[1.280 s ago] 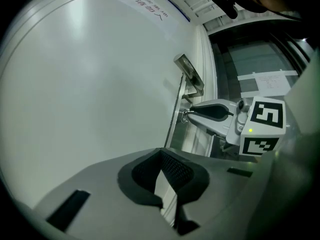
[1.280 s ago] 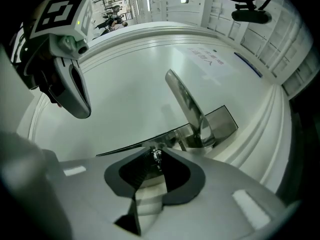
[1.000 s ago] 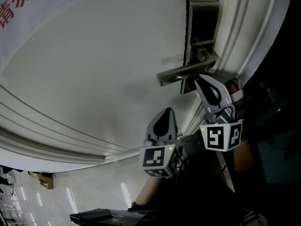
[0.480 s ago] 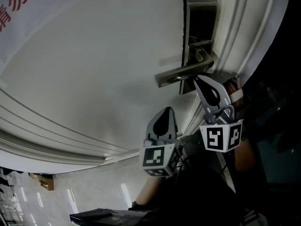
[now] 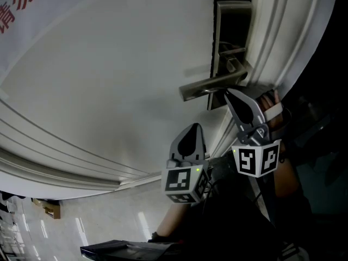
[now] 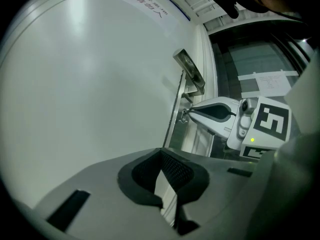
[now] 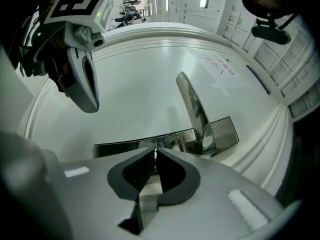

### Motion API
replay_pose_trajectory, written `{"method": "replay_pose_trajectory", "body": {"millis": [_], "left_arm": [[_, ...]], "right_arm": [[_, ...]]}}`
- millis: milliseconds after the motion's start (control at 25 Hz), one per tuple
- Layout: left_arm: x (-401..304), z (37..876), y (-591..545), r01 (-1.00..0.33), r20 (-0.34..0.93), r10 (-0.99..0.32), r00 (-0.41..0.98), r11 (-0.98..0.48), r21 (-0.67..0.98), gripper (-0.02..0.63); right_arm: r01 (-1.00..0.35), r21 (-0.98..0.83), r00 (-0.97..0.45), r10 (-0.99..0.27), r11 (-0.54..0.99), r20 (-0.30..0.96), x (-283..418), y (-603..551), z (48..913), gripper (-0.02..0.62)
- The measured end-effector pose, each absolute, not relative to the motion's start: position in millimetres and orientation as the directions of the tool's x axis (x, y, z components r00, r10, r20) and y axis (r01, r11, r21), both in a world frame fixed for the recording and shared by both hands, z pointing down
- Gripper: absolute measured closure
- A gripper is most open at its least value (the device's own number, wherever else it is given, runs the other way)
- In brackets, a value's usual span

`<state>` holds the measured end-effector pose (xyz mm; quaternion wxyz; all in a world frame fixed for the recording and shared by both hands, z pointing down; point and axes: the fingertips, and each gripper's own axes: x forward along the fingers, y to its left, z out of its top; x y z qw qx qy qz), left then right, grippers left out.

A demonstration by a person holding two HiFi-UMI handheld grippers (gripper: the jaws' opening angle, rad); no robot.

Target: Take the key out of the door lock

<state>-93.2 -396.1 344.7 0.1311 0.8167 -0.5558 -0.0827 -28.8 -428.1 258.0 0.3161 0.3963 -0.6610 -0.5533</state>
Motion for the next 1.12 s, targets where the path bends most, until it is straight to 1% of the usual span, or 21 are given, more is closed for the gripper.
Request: {"method": "replay_pose_trajectory", "body": {"millis": [320, 640, 840, 1120], "left_arm": [[-91.4, 347.6, -395.9, -0.886, 0.023, -0.933, 0.36, -0.334, 0.321, 0.606], [-93.4, 347.3, -395.0, -0.887, 0.008, -0.935, 0.355, -0.335, 0.317, 0.606], [-97.3, 343.6, -395.0, -0.895, 0.034, -0.941, 0.336, -0.308, 0.322, 0.606], [-96.6, 342.1, -396.0, -0.891, 0.013, -0.937, 0.348, -0.327, 0.315, 0.606]], "right_arm": [[-0.093, 0.995, -0.482, -0.876, 0.044, -0.006, -29.1, -428.3, 259.7, 0.584], [-0.088, 0.995, -0.479, -0.878, 0.048, 0.0, -29.0, -427.6, 259.4, 0.584], [-0.09, 0.995, -0.475, -0.88, 0.048, 0.0, -29.1, -427.6, 259.3, 0.584], [-0.086, 0.995, -0.464, -0.886, 0.052, 0.006, -29.4, -427.6, 259.1, 0.584]]}}
